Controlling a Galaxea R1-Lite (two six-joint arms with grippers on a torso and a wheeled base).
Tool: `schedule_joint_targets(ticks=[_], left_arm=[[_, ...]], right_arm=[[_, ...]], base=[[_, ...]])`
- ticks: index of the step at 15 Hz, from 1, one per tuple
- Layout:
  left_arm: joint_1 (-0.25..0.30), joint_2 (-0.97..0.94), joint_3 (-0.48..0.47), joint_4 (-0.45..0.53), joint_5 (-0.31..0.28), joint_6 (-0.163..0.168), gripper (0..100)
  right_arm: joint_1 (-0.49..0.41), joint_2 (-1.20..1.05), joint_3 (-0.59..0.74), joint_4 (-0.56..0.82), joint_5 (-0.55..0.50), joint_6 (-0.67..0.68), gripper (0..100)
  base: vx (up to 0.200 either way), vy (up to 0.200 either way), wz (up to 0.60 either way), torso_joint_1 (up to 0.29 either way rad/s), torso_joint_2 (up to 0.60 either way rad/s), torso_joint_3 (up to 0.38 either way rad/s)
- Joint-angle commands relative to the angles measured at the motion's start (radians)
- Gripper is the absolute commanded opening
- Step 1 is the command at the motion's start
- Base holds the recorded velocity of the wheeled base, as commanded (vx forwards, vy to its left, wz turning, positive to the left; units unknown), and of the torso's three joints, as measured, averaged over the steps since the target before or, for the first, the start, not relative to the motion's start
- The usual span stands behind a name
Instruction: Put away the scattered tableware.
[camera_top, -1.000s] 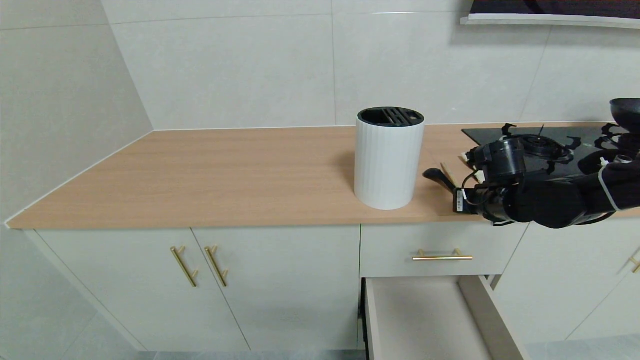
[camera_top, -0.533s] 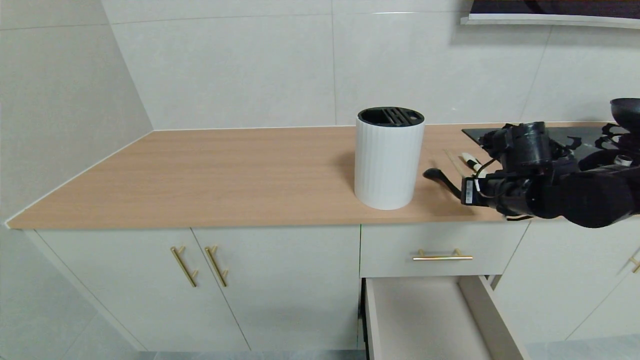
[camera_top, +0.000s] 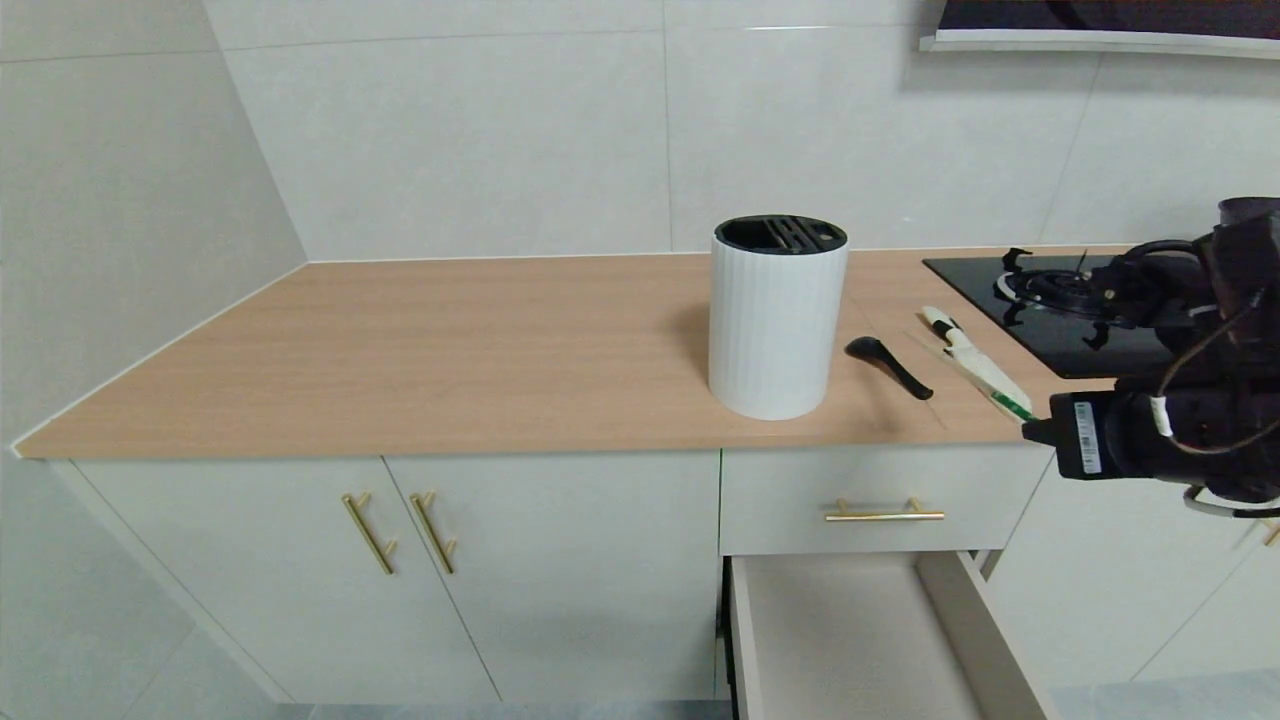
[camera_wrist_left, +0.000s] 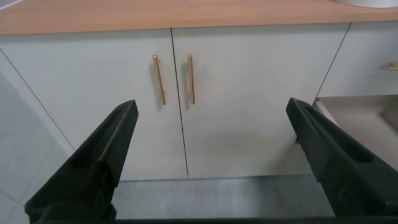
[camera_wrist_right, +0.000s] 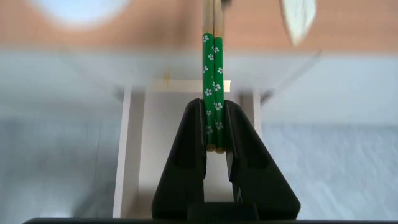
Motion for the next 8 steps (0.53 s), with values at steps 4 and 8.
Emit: schedule_joint_targets(ticks=[4, 8], left_arm=[[0.0, 0.001, 0.0, 0.0, 0.0, 0.0, 100], [0.0, 0.001, 0.0, 0.0, 0.0, 0.0, 100]], right_arm=[[0.014, -0.096, 0.007, 0.206, 0.116, -0.01, 0], [0.028, -0.101, 0.01, 0.212, 0.225, -0.025, 0]], base=[[0.0, 0.0, 0.0, 0.0, 0.0, 0.0], [0.0, 0.0, 0.0, 0.0, 0.0, 0.0]])
